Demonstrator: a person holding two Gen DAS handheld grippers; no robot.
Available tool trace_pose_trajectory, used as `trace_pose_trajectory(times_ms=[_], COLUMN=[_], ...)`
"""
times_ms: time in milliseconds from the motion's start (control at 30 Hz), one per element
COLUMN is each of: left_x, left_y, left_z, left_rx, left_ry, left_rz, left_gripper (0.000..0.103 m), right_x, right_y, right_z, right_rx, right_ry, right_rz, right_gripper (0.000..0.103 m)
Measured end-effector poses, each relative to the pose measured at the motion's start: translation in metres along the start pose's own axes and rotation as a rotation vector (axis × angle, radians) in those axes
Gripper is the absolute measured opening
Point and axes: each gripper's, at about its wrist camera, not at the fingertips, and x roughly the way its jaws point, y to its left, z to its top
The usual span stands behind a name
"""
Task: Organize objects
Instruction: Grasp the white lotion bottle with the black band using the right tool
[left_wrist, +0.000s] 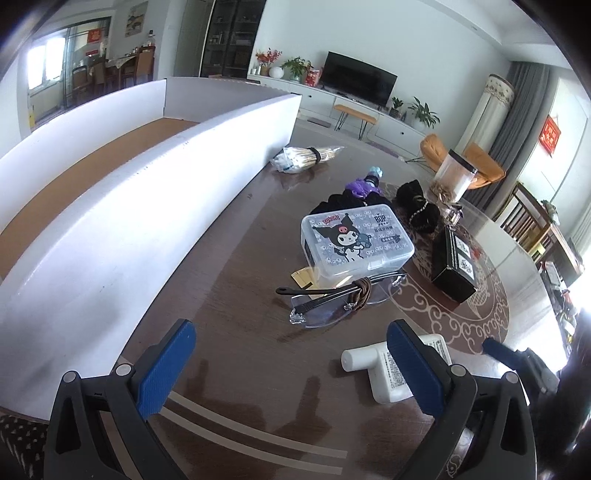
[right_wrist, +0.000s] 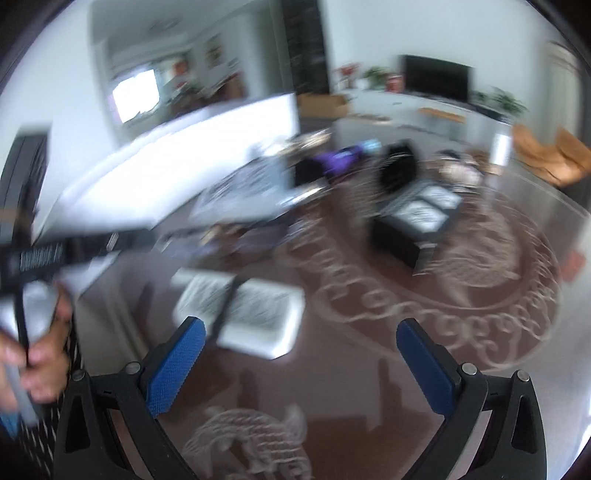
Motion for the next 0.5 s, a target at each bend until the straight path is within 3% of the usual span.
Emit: trace_pose_trajectory(times_ms=[100,200,433,500], left_x=[0.001,0.002,0.006,0.008], left_y=[0.000,-0.003,0.002,0.003], left_z=[-0.001,-0.002,-0.002,-0.003], left_rx=[0.001,0.015,-0.011,-0.021], left_ry=[0.007,0.015,0.040,0.052], left_rz=[0.000,0.006,-0.015,-0.024], left_gripper=[0.103,0.103,0.103,0.103], right_x=[0.017,0.034,0.017,0.007], right_y=[0.024,0.025,-0.051,-0.060], right_z=[0.000,0.004,-0.001,-0.007], right_rx=[-0.094,-0.082,0.241,0.289], right_ry=[0.086,0.142,0.144,0.147], right_rz=[-0.009,-0.074,-0.280,-0.294], right_gripper=[0.103,0.103,0.103,0.103])
